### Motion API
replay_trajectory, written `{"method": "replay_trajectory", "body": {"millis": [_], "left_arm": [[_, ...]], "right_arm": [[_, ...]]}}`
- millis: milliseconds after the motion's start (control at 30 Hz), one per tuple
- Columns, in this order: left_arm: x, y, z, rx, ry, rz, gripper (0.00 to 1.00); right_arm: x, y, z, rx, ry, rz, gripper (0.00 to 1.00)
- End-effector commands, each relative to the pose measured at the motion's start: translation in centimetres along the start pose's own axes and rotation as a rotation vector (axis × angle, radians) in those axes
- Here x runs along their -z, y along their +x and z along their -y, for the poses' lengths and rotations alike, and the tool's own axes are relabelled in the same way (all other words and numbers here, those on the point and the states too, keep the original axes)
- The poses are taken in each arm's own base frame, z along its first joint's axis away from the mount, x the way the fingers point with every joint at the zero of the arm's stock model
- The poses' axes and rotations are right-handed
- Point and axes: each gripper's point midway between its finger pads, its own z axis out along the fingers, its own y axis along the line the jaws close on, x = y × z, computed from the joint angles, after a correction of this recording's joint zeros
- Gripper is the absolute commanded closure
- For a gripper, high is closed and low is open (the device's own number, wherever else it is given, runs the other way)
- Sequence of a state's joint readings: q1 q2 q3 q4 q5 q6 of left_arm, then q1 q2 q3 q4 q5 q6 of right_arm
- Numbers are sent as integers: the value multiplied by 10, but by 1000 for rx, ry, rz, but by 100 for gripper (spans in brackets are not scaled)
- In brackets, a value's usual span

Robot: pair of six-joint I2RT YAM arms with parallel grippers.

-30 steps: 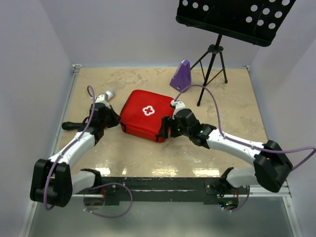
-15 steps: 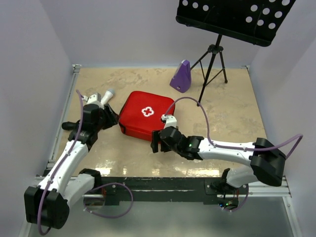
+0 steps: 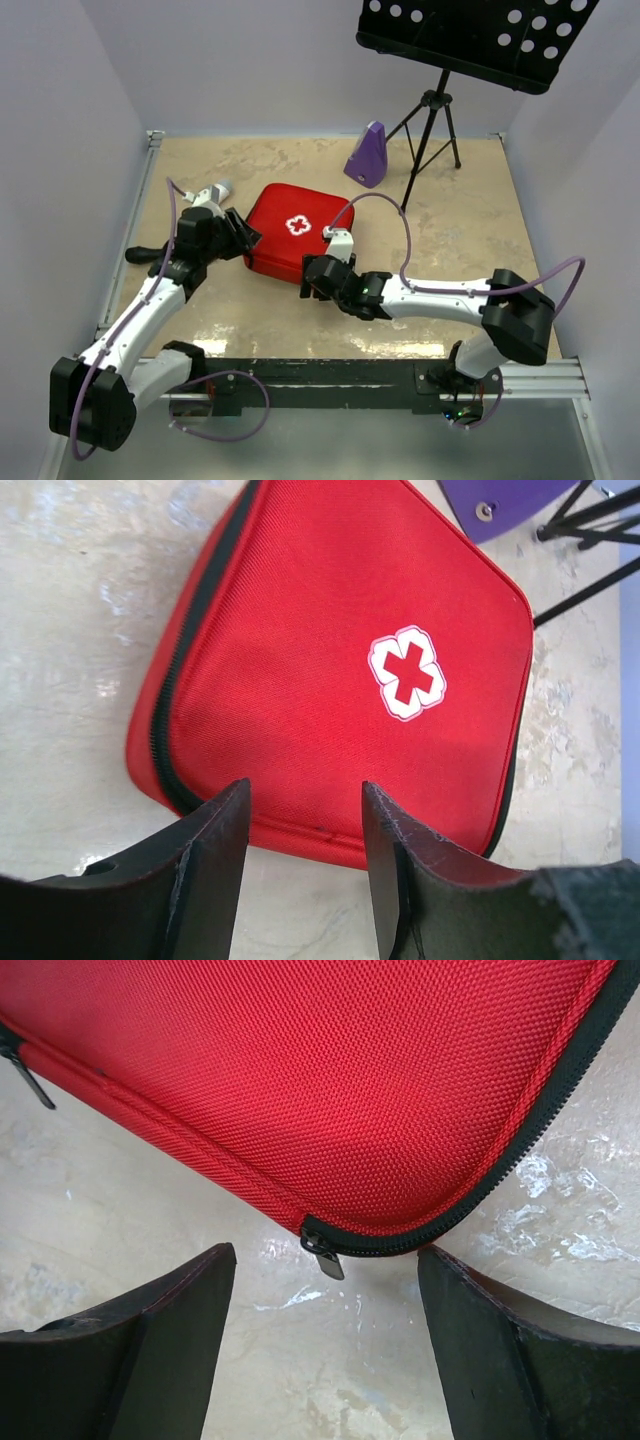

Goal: Organize the medicine kit

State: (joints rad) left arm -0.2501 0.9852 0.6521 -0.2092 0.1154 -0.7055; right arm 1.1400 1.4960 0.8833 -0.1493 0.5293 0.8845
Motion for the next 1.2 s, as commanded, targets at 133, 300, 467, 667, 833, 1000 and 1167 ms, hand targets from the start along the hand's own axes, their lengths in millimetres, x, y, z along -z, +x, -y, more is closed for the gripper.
{"method": "replay_trajectory", "body": {"millis": [133, 300, 467, 667, 833, 1000, 1167], "left_arm": [[-9, -7, 33, -2, 118, -5, 50], [-20, 8, 30, -3, 120, -54, 51], [-24, 15, 26, -4, 114, -71, 52], [-24, 17, 24, -5, 110, -73, 53], [-24, 18, 23, -4, 110, -78, 53], [-24, 19, 21, -4, 104, -82, 53], [-22, 23, 19, -8, 97, -92, 53]], "right_arm": [[-12, -8, -8, -61, 55, 34, 30], [-10, -11, -5, -76, 74, 50, 39], [-9, -13, -7, -80, 70, 51, 52], [-7, -15, -10, -76, 60, 49, 65], [-6, -15, -13, -71, 51, 45, 72], [-6, -13, -14, -60, 47, 34, 89], [-7, -6, -10, -32, 55, 12, 100]]}}
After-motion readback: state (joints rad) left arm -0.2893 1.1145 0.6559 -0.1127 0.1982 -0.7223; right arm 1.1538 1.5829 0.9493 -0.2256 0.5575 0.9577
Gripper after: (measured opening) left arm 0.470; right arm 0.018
